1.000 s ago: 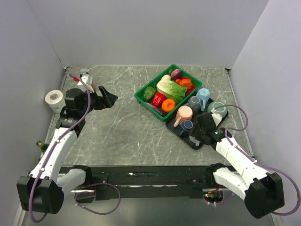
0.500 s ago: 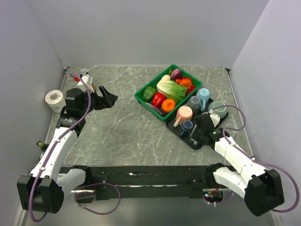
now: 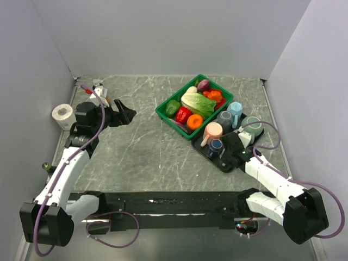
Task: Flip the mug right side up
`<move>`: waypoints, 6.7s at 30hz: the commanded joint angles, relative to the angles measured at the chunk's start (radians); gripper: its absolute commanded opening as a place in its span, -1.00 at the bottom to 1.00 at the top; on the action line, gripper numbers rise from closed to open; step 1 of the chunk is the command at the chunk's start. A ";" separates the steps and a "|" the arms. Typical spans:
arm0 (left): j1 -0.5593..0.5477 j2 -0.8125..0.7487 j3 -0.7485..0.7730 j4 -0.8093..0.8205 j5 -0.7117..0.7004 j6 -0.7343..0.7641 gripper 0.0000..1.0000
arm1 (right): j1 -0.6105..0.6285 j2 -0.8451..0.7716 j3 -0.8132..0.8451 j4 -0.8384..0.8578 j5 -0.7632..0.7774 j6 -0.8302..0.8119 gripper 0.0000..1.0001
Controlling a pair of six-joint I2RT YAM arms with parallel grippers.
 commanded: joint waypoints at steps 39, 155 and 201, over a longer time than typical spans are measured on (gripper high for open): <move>-0.002 -0.041 -0.052 0.306 0.360 -0.232 0.93 | 0.075 -0.297 0.366 0.092 -0.202 -0.115 -1.00; -0.324 0.128 0.407 -0.252 -0.647 0.046 -0.98 | 0.270 -0.011 0.444 0.394 -0.265 -0.139 0.99; 0.173 0.603 0.260 -0.172 -0.640 0.174 -0.98 | 0.048 -0.025 0.327 0.372 -0.428 -0.124 0.99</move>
